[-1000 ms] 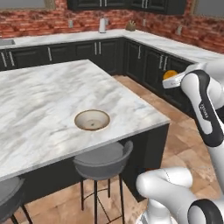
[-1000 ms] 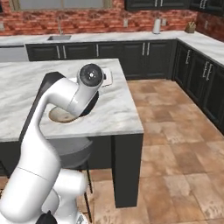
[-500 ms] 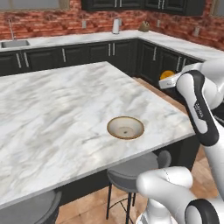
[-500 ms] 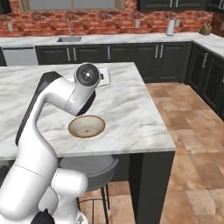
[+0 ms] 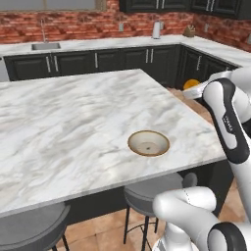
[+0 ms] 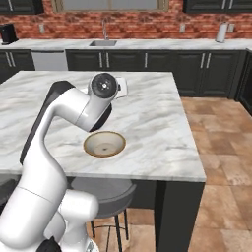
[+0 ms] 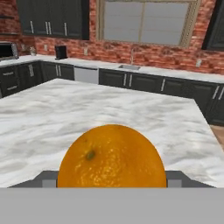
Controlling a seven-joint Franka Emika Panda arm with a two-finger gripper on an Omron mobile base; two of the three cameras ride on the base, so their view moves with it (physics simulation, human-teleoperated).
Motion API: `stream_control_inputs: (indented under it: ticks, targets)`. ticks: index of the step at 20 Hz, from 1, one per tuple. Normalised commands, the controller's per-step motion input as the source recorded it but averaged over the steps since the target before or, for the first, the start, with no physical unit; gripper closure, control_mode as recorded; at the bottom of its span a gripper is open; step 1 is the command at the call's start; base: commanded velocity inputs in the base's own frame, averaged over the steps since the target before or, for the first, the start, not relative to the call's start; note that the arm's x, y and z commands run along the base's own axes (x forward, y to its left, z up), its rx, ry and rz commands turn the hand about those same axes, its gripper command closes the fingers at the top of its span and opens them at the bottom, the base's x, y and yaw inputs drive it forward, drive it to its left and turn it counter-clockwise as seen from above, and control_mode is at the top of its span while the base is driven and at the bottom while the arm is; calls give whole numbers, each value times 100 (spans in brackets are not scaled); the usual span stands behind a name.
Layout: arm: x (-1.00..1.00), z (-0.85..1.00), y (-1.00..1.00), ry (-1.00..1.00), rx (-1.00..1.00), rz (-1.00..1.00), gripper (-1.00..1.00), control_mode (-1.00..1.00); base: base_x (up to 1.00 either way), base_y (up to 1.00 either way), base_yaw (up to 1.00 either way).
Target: Retrieve the orange and apple from the fridge and place them into the bowl on the dining table.
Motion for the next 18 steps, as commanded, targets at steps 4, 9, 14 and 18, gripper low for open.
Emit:
stream_control_inputs:
  ticks: [4,9,14,18]
  targets:
    - [0,0,0,0,0,0,100,100,37,0,4]
    - [3,-8,20,18,-7,-5,100,-100,0,0,0]
    - [8,-39,23,30,-15,-5,100,-100,0,0,0]
    - [5,-65,18,34,-11,0,100,-100,0,0,0]
